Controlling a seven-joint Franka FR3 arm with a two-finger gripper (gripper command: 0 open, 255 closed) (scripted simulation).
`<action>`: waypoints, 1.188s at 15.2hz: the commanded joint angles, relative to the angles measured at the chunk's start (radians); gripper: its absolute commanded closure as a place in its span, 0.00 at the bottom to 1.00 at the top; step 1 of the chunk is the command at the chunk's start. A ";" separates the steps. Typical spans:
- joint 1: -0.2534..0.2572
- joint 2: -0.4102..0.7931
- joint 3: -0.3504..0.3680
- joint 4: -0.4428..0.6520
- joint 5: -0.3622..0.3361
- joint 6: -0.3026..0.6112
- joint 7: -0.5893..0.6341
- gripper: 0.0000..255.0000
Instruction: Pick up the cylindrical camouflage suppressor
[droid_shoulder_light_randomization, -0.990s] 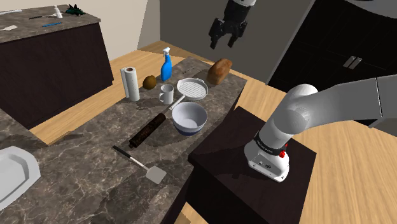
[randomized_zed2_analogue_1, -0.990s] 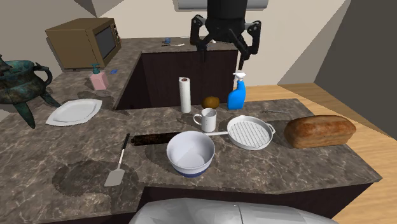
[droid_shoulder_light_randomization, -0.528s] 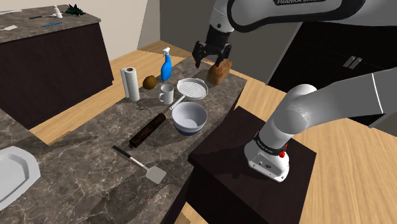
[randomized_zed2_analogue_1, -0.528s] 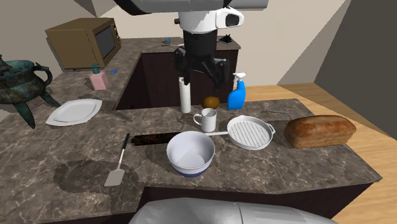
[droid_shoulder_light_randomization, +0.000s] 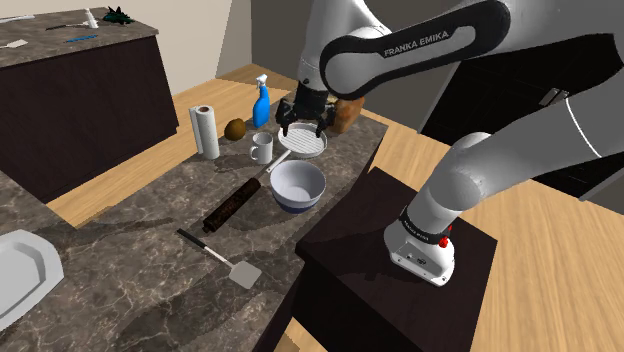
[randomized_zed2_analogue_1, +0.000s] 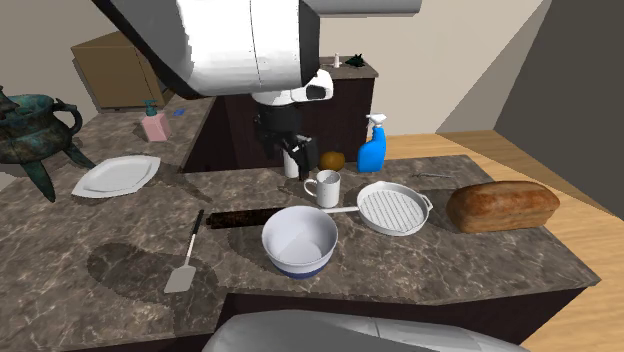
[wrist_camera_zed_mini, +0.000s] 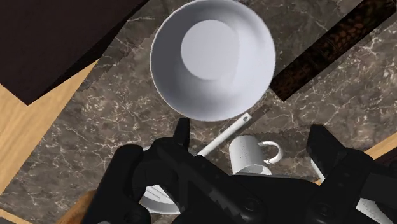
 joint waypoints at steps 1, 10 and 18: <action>-0.015 0.077 0.044 0.009 0.002 0.065 0.079 0.00; -0.109 0.477 0.228 0.118 -0.185 0.310 0.537 0.00; 0.010 0.866 0.124 0.332 -0.525 0.400 1.013 0.00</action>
